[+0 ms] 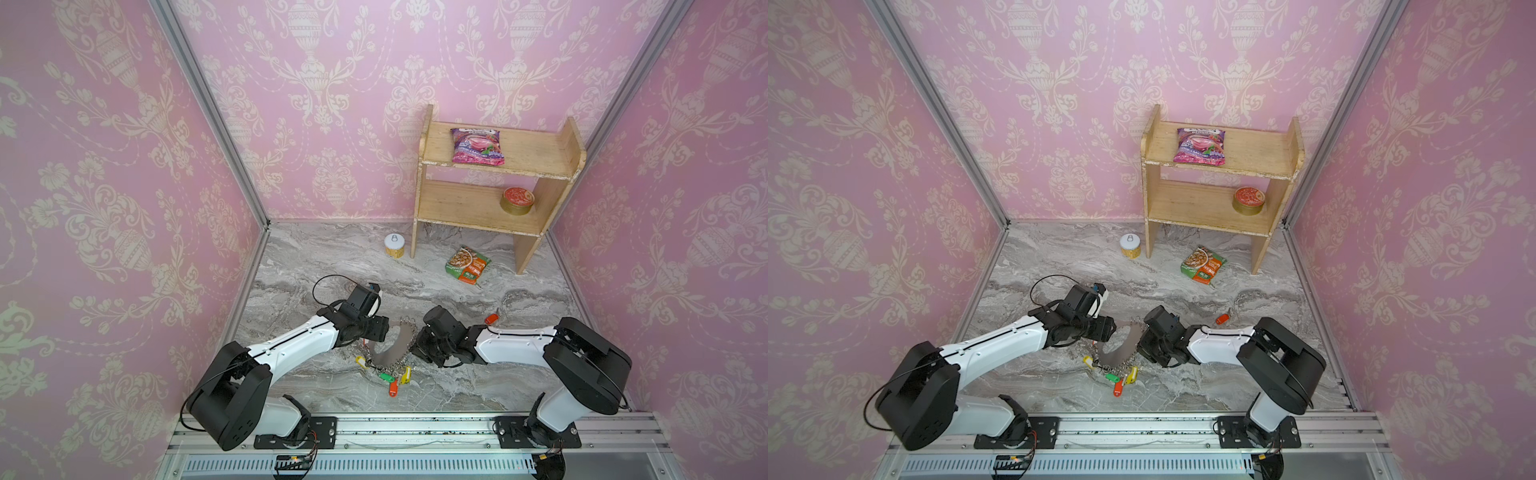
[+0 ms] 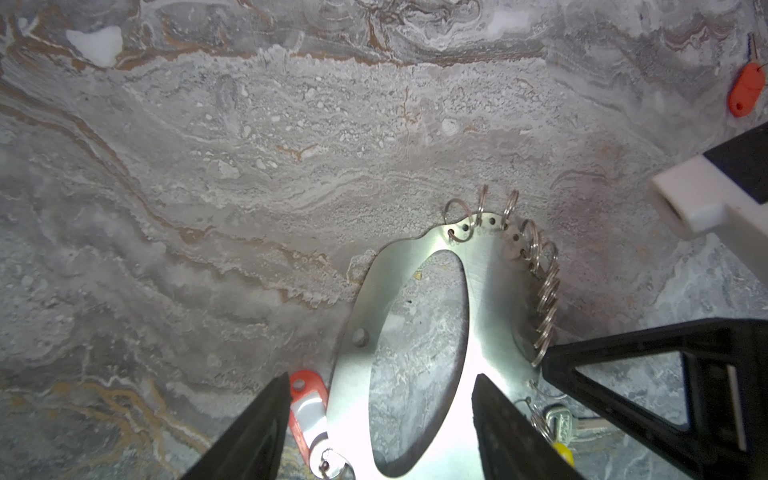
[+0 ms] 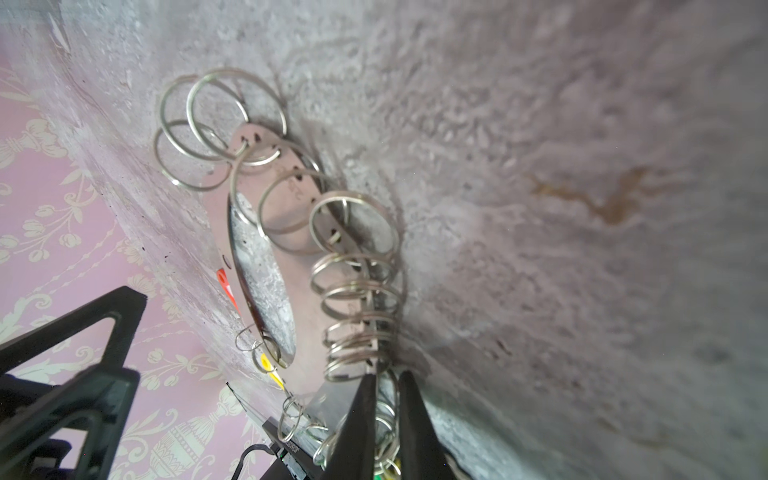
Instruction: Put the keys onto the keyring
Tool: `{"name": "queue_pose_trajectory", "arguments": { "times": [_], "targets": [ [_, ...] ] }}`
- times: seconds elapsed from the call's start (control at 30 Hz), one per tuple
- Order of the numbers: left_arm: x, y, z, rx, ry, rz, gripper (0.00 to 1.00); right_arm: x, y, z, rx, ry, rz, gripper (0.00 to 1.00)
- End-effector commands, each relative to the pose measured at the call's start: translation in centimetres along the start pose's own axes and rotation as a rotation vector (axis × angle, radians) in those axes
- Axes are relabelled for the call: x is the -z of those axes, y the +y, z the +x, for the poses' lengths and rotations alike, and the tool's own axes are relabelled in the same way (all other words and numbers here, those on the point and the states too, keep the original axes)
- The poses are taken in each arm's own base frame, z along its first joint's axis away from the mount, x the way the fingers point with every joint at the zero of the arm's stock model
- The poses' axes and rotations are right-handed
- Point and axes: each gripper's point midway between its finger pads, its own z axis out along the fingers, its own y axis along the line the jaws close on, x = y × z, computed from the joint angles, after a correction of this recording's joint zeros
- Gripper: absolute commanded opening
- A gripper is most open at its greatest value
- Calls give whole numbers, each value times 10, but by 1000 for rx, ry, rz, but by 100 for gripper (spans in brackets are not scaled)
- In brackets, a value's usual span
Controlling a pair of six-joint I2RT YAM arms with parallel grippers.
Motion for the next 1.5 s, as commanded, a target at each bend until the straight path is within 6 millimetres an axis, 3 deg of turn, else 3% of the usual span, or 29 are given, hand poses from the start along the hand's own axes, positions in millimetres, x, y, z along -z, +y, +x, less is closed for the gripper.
{"name": "queue_pose_trajectory", "arguments": {
  "times": [0.0, 0.17, 0.4, 0.7, 0.83, 1.17, 1.27, 1.37, 1.47],
  "targets": [
    [4, 3, 1, -15, -7, -3, 71, 4, -12, -4, -21, -24, 39, 9],
    [4, 3, 1, -14, -6, -4, 71, 6, -8, -6, -25, -29, 27, 0],
    [9, 2, -2, -21, -16, -6, 71, 22, 17, -11, 30, -50, -6, 0],
    [28, -5, -20, -44, -76, 8, 71, 93, 78, -33, 429, -214, 68, 0],
    [42, -13, -31, -47, -123, 44, 71, 111, 100, -34, 554, -237, 39, 0],
    [93, -33, -61, -96, -290, 124, 71, 144, 117, -45, 887, -216, 47, 0],
    [106, -36, -69, -116, -327, 126, 71, 154, 126, -36, 1039, -195, 20, 0],
    [106, -38, -75, -140, -328, 123, 71, 158, 132, -25, 1168, -159, -13, 0],
    [111, -40, -86, -153, -340, 111, 72, 158, 127, -20, 1276, -145, 29, 0]
  ]
}}
